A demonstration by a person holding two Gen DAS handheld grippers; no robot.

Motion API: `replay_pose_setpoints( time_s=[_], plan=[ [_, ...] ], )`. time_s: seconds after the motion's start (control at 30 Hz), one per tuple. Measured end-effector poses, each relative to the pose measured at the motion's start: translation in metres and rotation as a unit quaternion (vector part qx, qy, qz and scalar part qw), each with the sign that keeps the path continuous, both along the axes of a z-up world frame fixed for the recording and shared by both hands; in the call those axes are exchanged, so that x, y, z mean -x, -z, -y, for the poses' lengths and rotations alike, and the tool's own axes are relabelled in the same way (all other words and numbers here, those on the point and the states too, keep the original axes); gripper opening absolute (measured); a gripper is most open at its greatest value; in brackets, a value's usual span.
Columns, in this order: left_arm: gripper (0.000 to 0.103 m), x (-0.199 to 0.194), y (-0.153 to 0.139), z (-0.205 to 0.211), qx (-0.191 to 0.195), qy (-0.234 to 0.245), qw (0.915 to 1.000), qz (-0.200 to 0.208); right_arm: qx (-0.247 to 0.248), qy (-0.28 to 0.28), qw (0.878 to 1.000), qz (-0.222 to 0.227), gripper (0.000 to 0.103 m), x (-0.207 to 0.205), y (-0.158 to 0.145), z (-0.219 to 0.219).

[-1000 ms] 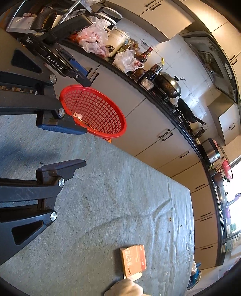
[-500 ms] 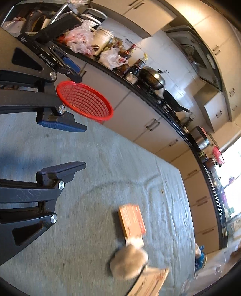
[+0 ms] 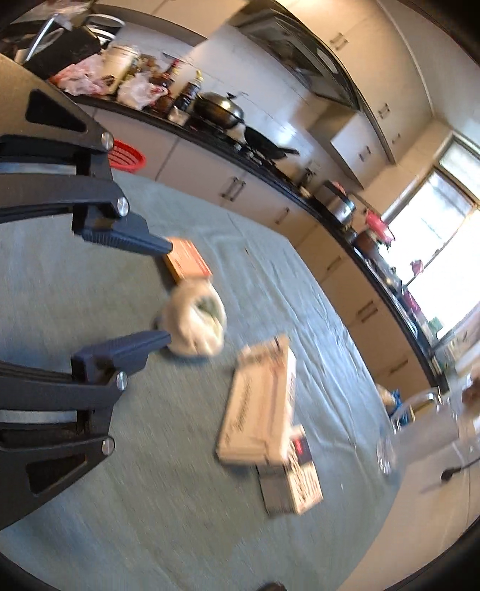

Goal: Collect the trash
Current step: 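Move both tools back to the table and grasp the white cloth with the right tool, then grasp the orange box with the left tool while the right tool holds the white cloth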

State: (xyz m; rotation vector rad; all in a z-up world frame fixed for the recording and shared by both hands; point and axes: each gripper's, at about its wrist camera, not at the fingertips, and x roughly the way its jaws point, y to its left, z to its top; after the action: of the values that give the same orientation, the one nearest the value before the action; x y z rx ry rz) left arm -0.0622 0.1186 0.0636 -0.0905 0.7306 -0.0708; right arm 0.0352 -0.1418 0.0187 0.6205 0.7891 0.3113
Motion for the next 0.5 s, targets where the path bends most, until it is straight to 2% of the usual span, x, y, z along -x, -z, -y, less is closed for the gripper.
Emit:
replay_pose_setpoints(
  time_s=[0.13, 0.27, 0.33, 0.43, 0.5],
  plan=[
    [0.066, -0.010, -0.001, 0.019, 0.002, 0.020, 0.9998, -0.009, 0.002, -0.001, 1.000, -0.032, 0.057, -0.025, 0.009, 0.007],
    [0.066, -0.017, -0.001, 0.030, -0.007, 0.029, 0.9995, -0.012, 0.000, -0.019, 0.998, -0.059, 0.057, -0.054, 0.021, -0.007],
    [0.067, -0.021, -0.001, 0.031, -0.007, 0.032, 0.9993, -0.016, 0.007, -0.029, 0.997, -0.066, 0.058, -0.064, 0.026, -0.015],
    [0.067, -0.029, -0.001, 0.031, -0.003, 0.032, 0.9992, -0.023, 0.025, -0.041, 0.996, -0.070, 0.065, -0.072, 0.031, -0.027],
    [0.067, -0.036, -0.001, 0.031, 0.005, 0.035, 0.9990, -0.028, 0.034, -0.056, 0.996, -0.064, 0.066, -0.073, 0.033, -0.035]
  ],
)
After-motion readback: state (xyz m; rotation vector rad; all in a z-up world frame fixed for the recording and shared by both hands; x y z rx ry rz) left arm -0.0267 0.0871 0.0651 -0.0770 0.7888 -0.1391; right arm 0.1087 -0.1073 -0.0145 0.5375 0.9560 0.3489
